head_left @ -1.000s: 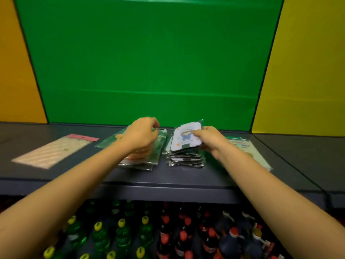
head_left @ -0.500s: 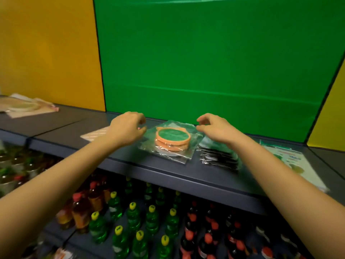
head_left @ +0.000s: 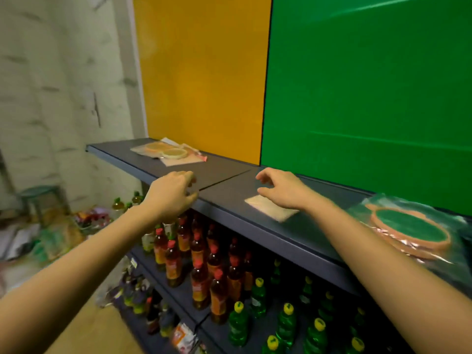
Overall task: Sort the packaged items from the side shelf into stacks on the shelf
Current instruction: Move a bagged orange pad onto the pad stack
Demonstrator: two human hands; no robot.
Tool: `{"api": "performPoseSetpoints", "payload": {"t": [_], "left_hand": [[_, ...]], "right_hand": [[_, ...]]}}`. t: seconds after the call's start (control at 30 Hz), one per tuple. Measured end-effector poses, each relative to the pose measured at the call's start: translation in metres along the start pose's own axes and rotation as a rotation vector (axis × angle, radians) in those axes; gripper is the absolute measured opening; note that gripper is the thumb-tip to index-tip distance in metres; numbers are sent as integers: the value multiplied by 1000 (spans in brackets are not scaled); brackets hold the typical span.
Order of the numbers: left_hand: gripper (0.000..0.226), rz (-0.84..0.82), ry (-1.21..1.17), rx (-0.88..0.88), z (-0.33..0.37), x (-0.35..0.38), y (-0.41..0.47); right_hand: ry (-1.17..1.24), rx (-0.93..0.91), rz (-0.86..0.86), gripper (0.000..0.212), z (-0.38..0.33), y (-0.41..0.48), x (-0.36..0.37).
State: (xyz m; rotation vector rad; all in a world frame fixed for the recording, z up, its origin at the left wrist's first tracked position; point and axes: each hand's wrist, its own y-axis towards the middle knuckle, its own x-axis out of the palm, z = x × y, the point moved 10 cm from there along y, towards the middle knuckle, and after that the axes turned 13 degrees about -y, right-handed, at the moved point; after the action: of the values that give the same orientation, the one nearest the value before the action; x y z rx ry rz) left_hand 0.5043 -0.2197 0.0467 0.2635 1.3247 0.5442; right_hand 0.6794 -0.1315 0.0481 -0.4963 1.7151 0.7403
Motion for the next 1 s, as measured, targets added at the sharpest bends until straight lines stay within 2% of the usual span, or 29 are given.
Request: {"api": "performPoseSetpoints", "payload": {"t": [0.23, 0.4, 0.77, 0.87, 0.9, 1.0], "left_hand": [[33, 27, 12, -8, -117, -15, 14], [28, 4, -15, -30, -185, -17, 21], [32, 49, -126, -64, -297, 12, 77], [33, 68, -132, -51, -323, 21, 114], [33, 75, -135, -43, -331, 24, 129], [34, 31, -135, -42, -354, 40, 176]], "right_hand": [[47, -17, -36, 41, -102, 111, 55], [84, 7, -107, 41, -149, 174, 95], [140, 133, -100, 35, -166, 310, 141], [129, 177, -77, 14, -158, 356, 144], [120, 199, -75, 16, -155, 371, 145], [90, 307, -107, 54, -141, 407, 150]]}}
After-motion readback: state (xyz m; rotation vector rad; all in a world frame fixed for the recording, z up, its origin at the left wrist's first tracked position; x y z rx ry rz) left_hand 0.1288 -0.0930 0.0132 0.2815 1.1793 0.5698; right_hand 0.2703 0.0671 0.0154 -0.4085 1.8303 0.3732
